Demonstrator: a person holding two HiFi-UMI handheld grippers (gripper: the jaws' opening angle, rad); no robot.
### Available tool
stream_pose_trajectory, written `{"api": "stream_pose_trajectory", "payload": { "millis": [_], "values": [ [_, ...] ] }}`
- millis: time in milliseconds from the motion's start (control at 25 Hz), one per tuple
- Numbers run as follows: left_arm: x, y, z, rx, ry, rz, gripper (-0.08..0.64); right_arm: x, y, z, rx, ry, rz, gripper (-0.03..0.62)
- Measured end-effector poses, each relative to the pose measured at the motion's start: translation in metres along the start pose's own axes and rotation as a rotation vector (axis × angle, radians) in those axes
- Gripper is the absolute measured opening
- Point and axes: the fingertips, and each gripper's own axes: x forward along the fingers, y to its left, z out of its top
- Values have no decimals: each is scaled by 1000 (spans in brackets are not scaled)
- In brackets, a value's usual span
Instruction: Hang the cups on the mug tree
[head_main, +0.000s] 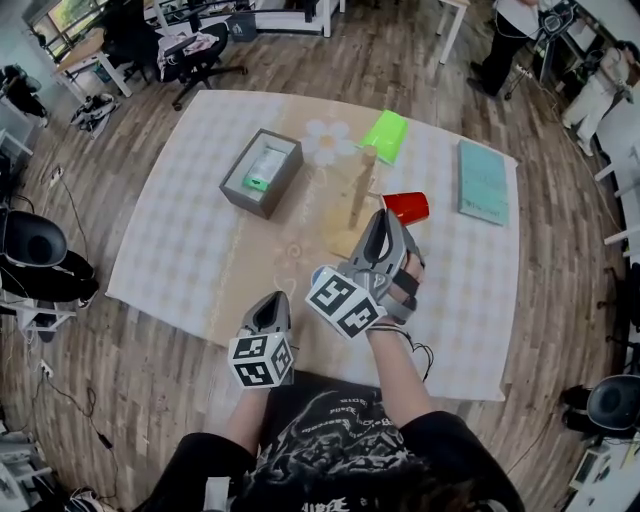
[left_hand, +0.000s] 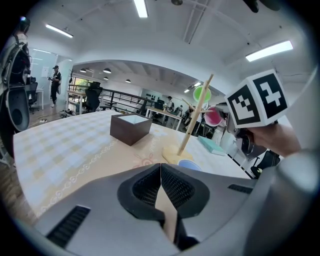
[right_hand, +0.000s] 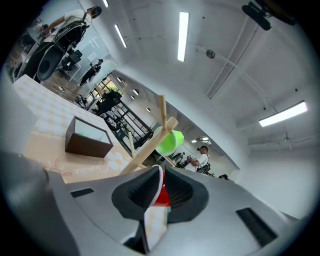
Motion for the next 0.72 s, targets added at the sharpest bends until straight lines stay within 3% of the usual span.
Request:
{"api": "stream_pose_trajectory", "payload": {
  "millis": [720],
  "values": [
    [16,25,11,31,2,-50,20,9,44,9,-43,31,0,44]
  ]
}}
